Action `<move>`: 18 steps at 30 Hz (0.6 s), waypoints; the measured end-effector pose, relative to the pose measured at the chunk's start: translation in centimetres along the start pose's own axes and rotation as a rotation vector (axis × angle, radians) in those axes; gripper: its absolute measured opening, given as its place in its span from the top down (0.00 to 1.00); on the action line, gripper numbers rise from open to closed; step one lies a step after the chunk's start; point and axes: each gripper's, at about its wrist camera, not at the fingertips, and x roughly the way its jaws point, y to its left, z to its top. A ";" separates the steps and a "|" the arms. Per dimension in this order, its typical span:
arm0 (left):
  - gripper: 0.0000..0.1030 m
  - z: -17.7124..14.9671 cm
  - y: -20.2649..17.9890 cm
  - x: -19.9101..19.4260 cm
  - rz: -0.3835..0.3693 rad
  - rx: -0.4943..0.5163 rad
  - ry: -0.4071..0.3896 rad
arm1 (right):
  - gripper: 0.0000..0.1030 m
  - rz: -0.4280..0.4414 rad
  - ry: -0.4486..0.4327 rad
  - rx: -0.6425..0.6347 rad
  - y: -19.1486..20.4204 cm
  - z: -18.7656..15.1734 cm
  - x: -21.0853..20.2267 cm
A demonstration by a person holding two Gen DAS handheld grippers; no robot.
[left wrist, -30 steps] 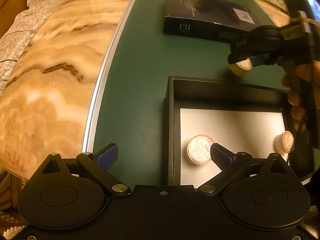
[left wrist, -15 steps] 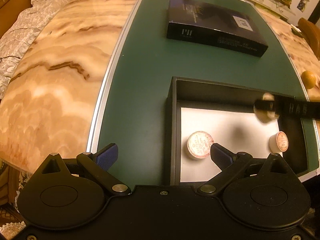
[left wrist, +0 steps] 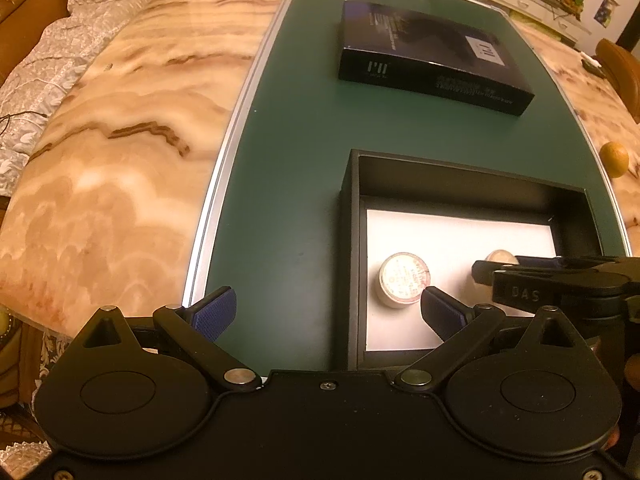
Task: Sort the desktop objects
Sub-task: 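Set the tin in the tray beside the others and open the right tool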
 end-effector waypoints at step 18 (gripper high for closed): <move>0.03 -0.5 -0.3 -0.4 0.010 0.009 -0.001 | 0.54 -0.006 0.010 0.032 -0.3 -0.5 1.0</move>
